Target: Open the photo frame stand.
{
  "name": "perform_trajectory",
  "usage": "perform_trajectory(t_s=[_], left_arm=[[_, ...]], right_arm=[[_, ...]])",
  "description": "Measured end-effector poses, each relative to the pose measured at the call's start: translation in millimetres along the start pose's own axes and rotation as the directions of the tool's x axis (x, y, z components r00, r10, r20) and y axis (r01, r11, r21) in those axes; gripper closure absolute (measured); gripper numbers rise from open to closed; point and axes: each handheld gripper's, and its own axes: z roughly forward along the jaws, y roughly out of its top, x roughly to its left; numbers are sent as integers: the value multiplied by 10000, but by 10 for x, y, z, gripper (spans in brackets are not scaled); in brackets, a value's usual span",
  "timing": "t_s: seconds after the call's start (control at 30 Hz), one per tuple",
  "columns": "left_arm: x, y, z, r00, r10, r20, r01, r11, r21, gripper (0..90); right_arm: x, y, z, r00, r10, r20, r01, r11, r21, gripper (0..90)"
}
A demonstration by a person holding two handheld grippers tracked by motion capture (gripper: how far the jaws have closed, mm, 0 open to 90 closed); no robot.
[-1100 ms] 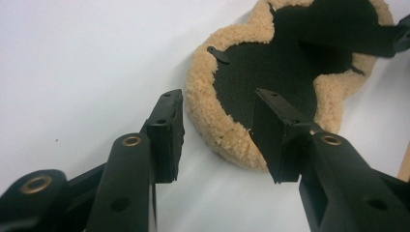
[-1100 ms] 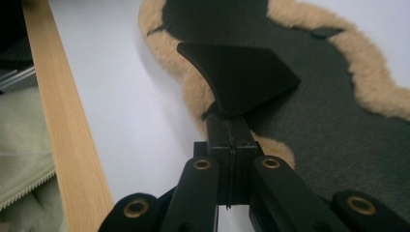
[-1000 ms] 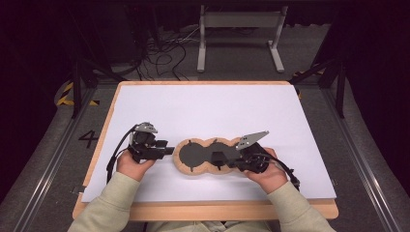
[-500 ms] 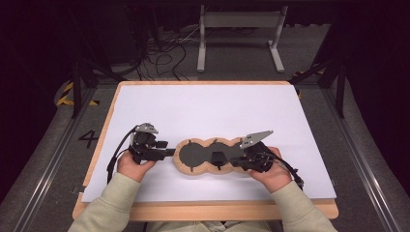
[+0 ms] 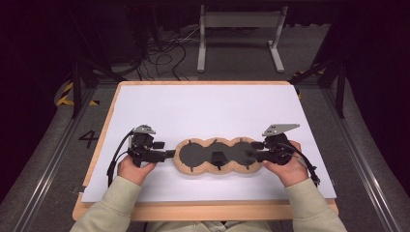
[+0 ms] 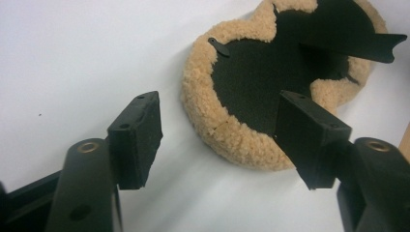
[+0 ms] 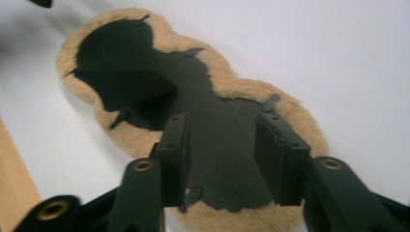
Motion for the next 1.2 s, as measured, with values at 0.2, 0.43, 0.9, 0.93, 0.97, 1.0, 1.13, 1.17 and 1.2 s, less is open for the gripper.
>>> perform_trajectory(t_s=[0.2, 0.43, 0.9, 0.93, 0.97, 1.0, 1.13, 1.17, 1.2], left_arm=[[-1, -11, 24, 9997, -41, 230, 39, 10000, 49, 251], [84, -64, 103, 9975, -509, 489, 508, 9987, 37, 151], [95, -103, 289, 9949, -877, 497, 840, 9939, 721, 97], [88, -107, 304, 9938, -964, 553, 922, 9930, 745, 97], [85, -109, 315, 9929, -1025, 597, 974, 9918, 826, 96], [81, -113, 327, 9908, -1160, 693, 1094, 9897, 924, 95], [91, -123, 353, 9902, -1243, 641, 1172, 9875, 1057, 94], [92, -127, 357, 9898, -1262, 668, 1187, 9873, 1059, 94], [70, -130, 360, 9858, -1461, 829, 1368, 9846, 1086, 95]], right_arm=[[-153, -66, 10, 9975, 672, 238, -673, 9977, 59, 389], [-271, -143, 61, 9914, 1217, 485, -1231, 9921, 260, 317], [-389, -254, 226, 9814, 1868, 443, -1901, 9779, 872, 272], [-392, -261, 241, 9805, 1920, 426, -1952, 9763, 934, 271], [-393, -266, 250, 9802, 1934, 421, -1967, 9754, 997, 269], [-395, -270, 258, 9795, 1978, 390, -2008, 9741, 1038, 265], [-404, -283, 271, 9727, 2296, 334, -2320, 9653, 1198, 252], [-407, -286, 273, 9714, 2354, 315, -2375, 9635, 1238, 245], [-410, -289, 278, 9690, 2456, 280, -2472, 9604, 1287, 238]])
